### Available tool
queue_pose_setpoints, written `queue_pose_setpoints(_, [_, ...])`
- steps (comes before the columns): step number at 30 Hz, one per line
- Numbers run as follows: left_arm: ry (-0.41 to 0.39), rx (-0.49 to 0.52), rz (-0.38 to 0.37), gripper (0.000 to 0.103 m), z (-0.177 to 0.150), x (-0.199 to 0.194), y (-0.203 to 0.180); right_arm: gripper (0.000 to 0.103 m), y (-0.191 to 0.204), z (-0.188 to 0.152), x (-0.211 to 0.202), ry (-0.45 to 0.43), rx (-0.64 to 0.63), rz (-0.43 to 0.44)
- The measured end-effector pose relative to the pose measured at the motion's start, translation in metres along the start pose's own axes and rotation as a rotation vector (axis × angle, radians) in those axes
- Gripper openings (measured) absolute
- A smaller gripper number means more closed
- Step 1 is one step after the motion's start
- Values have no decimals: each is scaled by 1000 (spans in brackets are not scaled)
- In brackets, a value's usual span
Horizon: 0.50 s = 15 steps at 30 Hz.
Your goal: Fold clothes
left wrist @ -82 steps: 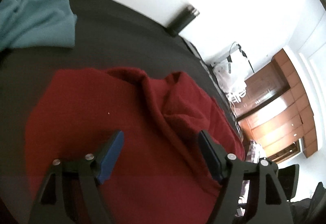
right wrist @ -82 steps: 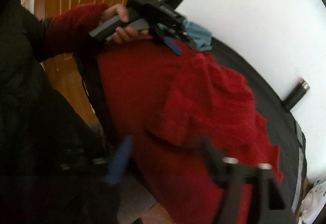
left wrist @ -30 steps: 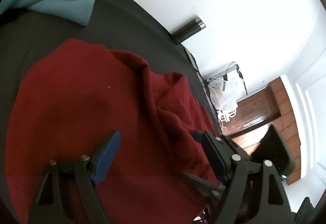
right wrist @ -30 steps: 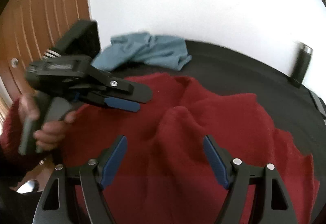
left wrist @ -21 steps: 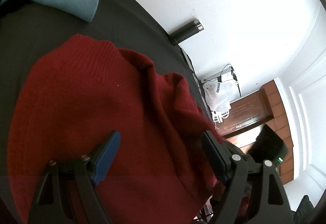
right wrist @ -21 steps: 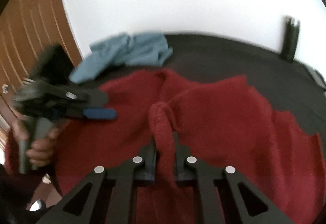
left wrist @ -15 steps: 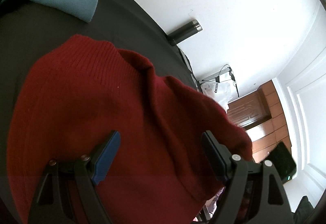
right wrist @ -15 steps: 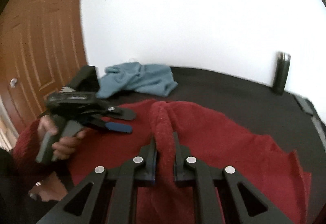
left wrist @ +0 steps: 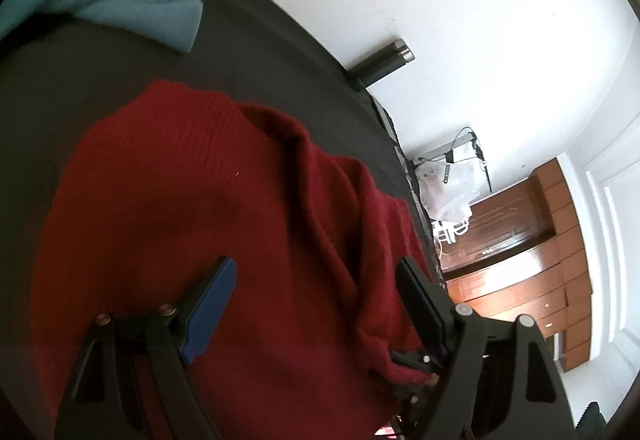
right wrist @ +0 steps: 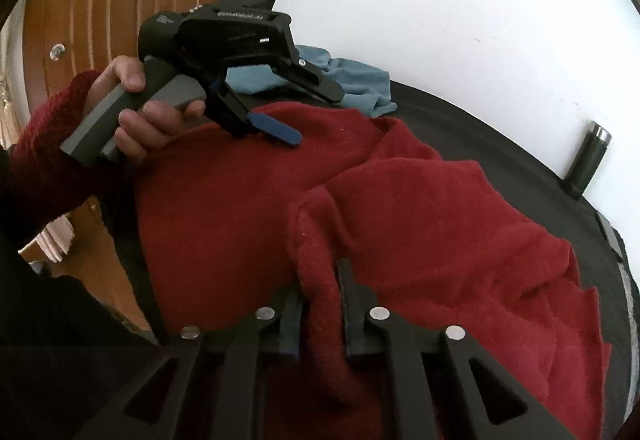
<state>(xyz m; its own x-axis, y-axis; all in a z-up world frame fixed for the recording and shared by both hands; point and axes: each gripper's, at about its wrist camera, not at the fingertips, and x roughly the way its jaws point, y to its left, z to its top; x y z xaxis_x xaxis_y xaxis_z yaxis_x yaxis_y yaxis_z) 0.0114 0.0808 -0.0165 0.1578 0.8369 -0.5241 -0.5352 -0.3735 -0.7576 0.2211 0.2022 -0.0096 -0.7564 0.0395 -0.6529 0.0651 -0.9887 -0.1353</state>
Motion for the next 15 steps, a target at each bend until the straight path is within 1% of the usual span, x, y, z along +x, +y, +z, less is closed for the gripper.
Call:
queue_pose_setpoints(1, [-8,13,-1,84,1,-5,-8,27,1,-3,-2,-3,-5,10])
queue_pose_setpoints(3, [-27,56,-4,84,3,-13,-28,48,3,-7,-8,-18,-5,56])
queue_pose_setpoints(4, [-35,77,-5,84,3,-16,-38,62,4,-8,-12,-34,6,86])
queue_pose_setpoints(6, [-41,116,-11,85,3,-19,-56,65,2,-10,-26,-74,43,137])
queue_pose_setpoints(9, [-21,171,-41,86,-1,-9,-84,65,-11,-11,-43,-138,123,176])
queue_pose_setpoints(12, [40,227,-86,87,-8,17,-109,65,-33,-13,-52,-199,245,210])
queue_pose_setpoints(15, [109,232,-111,87,-17,45,-115,65,-47,-22,-45,-194,333,199])
